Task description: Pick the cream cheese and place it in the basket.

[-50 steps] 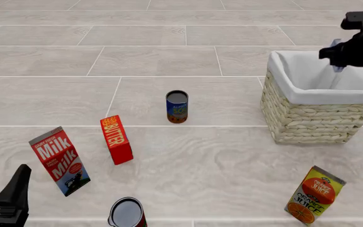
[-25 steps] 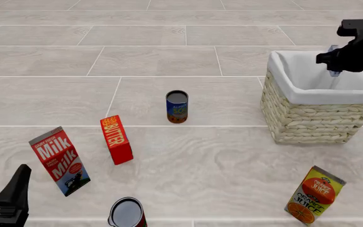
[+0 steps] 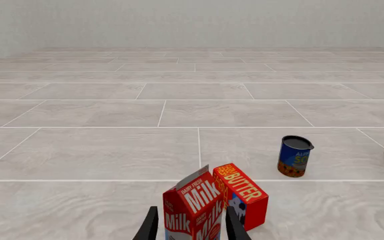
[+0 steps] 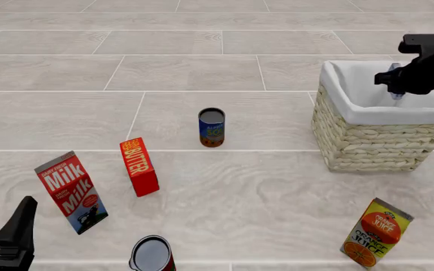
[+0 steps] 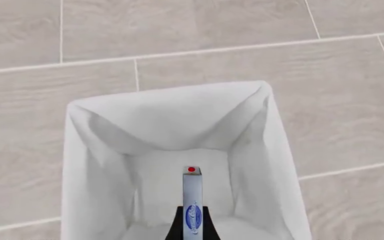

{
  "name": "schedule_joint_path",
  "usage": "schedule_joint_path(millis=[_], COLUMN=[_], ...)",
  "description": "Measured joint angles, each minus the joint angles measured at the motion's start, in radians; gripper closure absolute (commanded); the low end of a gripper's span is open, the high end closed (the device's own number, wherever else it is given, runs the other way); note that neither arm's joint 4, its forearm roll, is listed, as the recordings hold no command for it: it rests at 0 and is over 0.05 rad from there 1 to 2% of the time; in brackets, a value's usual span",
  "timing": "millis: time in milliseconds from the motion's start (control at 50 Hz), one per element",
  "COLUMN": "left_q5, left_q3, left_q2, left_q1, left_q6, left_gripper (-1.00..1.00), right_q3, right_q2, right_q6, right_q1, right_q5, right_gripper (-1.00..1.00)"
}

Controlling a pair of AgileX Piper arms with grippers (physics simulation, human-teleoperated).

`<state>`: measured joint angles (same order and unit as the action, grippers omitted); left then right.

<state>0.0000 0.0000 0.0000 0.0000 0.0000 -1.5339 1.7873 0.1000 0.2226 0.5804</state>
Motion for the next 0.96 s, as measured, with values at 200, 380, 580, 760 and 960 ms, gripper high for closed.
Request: schedule_joint_path(millis=[200, 380, 580, 760, 960], left_q5=[0.0, 0.0, 0.0, 0.0, 0.0], left_q3=[0.0, 0.0, 0.0, 0.0, 0.0], left_q2=[0.0, 0.0, 0.0, 0.0, 0.0], left_q1=[0.0, 0.0, 0.0, 0.0, 0.0], left_q6=[0.0, 0.0, 0.0, 0.0, 0.0], left_gripper=[-1.0, -1.0, -1.0, -1.0, -1.0], right_q3=[0.001, -0.004, -0.007, -0.007, 0.035], right_q2=[0.0, 0.0, 0.003, 0.0, -0.046], right_q6=[-0.002, -0.009, -0.012, -0.015, -0.007], right_q1=[0.002, 0.005, 0.006, 0.007, 0.009], right_q5=[0.003, 0.0, -0.002, -0.002, -0.025], right_gripper=[-1.0, -1.0, -1.0, -1.0, -1.0])
